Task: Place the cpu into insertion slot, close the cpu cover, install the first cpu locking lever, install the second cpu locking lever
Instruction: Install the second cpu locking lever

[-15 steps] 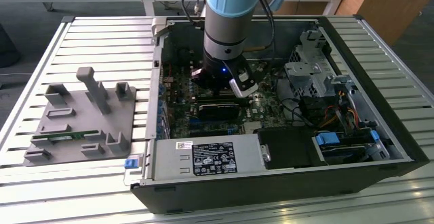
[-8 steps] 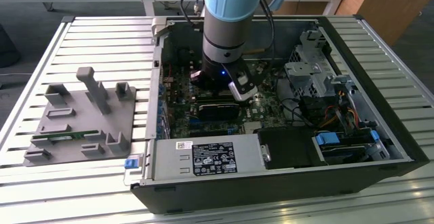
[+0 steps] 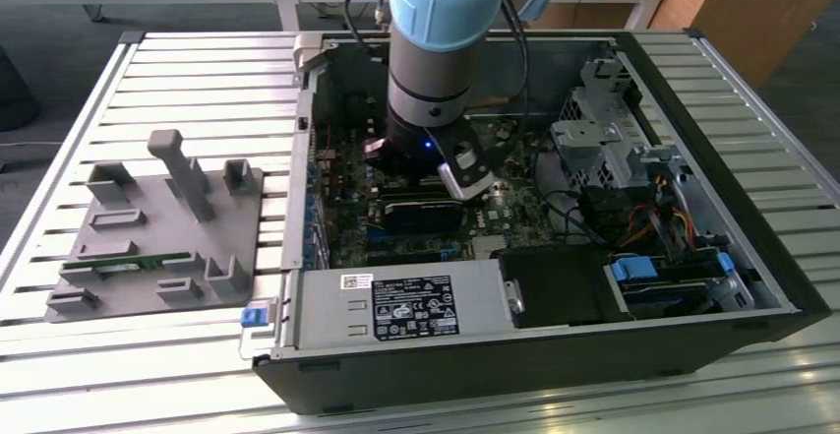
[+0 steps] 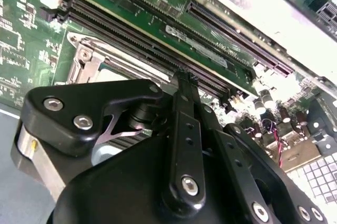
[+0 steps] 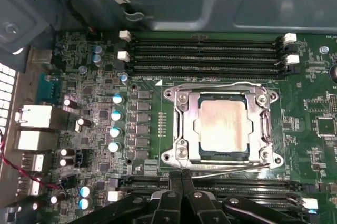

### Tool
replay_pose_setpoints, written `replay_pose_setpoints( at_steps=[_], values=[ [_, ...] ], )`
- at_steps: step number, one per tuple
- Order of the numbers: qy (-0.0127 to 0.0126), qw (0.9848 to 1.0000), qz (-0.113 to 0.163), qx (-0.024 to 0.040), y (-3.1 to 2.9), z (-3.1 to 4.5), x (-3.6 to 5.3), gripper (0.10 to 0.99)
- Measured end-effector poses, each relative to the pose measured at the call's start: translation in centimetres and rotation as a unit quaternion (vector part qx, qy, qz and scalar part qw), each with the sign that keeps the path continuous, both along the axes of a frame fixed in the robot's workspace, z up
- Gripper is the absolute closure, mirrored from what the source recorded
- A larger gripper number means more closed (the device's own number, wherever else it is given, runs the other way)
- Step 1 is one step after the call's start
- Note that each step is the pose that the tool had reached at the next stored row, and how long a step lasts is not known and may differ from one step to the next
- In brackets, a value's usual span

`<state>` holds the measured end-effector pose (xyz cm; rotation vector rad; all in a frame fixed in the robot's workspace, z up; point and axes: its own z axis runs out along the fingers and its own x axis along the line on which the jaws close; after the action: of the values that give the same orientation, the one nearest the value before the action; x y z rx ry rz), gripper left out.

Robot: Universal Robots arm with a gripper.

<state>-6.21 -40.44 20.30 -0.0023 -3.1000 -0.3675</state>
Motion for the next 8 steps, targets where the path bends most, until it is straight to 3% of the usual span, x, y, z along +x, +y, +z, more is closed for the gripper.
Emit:
replay_pose_setpoints(
  at_steps=[3,8],
  values=[
    [0.0,1.0,0.001,0.0088,-0.03,-0.05,-0.18,0.98],
    [0.0,0.9999,0.001,0.014,-0.16,-0.3,-0.3,0.98]
  ],
)
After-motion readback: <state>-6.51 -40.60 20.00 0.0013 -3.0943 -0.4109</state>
